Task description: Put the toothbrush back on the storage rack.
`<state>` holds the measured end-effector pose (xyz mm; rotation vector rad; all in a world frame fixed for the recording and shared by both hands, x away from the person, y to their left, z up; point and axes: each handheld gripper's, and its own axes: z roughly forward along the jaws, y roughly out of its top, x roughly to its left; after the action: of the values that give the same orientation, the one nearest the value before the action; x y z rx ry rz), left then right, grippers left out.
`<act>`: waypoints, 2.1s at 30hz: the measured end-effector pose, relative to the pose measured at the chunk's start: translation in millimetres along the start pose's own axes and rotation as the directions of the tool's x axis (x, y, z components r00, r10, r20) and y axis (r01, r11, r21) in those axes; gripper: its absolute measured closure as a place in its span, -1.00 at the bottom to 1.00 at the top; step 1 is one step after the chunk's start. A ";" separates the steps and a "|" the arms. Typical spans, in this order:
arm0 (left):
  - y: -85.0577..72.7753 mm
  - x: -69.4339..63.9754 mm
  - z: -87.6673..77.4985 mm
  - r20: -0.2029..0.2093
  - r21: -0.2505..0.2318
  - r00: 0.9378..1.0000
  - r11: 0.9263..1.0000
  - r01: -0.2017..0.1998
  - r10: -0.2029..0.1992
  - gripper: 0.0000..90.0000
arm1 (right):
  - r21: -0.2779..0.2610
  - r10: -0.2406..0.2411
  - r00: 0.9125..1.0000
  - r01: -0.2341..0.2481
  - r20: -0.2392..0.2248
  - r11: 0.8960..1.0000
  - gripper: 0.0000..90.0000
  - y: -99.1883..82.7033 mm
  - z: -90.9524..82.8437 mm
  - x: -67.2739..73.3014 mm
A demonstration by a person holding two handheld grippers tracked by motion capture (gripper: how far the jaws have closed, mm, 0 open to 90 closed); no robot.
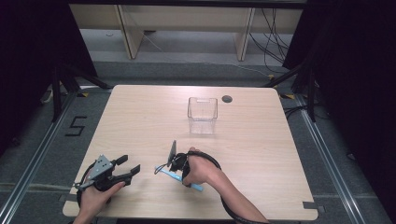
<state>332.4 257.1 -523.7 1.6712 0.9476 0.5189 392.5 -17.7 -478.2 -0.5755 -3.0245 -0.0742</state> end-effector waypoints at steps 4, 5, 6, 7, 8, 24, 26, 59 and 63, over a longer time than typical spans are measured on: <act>0.1 0.0 0.2 0.000 0.001 1.000 1.000 0.000 0.000 -0.36 | -0.001 0.005 1.000 -0.005 0.003 1.000 0.59 0.4 1.3 -0.1; 0.0 0.0 0.1 0.000 0.001 1.000 1.000 0.000 0.000 -0.36 | 0.001 0.010 1.000 -0.010 0.005 1.000 0.60 0.5 1.3 0.3; 0.0 0.0 0.1 0.000 0.000 1.000 1.000 0.001 -0.001 -0.36 | 0.000 0.008 1.000 -0.008 0.004 1.000 0.60 0.6 1.6 0.3; 0.0 0.0 0.1 0.000 0.000 1.000 1.000 0.001 -0.001 -0.36 | 0.004 0.019 1.000 -0.019 0.004 1.000 0.60 0.7 1.6 1.1; 0.0 0.0 0.1 0.000 0.000 1.000 1.000 0.001 -0.001 -0.36 | 0.004 0.019 1.000 -0.019 0.004 1.000 0.60 0.7 1.6 1.1; 0.0 -0.2 0.2 -0.001 0.002 1.000 1.000 -0.002 0.002 -0.36 | 0.001 0.008 1.000 -0.008 0.020 1.000 0.75 1.0 2.3 2.9; 0.1 -0.3 0.2 -0.001 0.002 1.000 1.000 -0.003 0.003 -0.36 | -0.001 0.014 1.000 -0.014 0.019 1.000 0.75 0.0 1.9 3.5; 0.5 -0.5 -0.4 -0.011 0.016 1.000 1.000 0.002 -0.002 -0.36 | -0.409 0.168 0.986 -0.148 0.015 0.901 0.76 -64.2 -25.3 -15.6; 0.5 -0.3 -0.3 -0.012 0.017 1.000 1.000 0.003 -0.003 -0.36 | -0.474 0.215 0.977 -0.189 -0.001 0.860 0.76 -75.7 -26.0 -18.7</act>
<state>332.2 256.9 -523.1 1.6831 0.9652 0.5211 383.3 -96.4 -456.2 -0.9378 -2.9688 -0.8169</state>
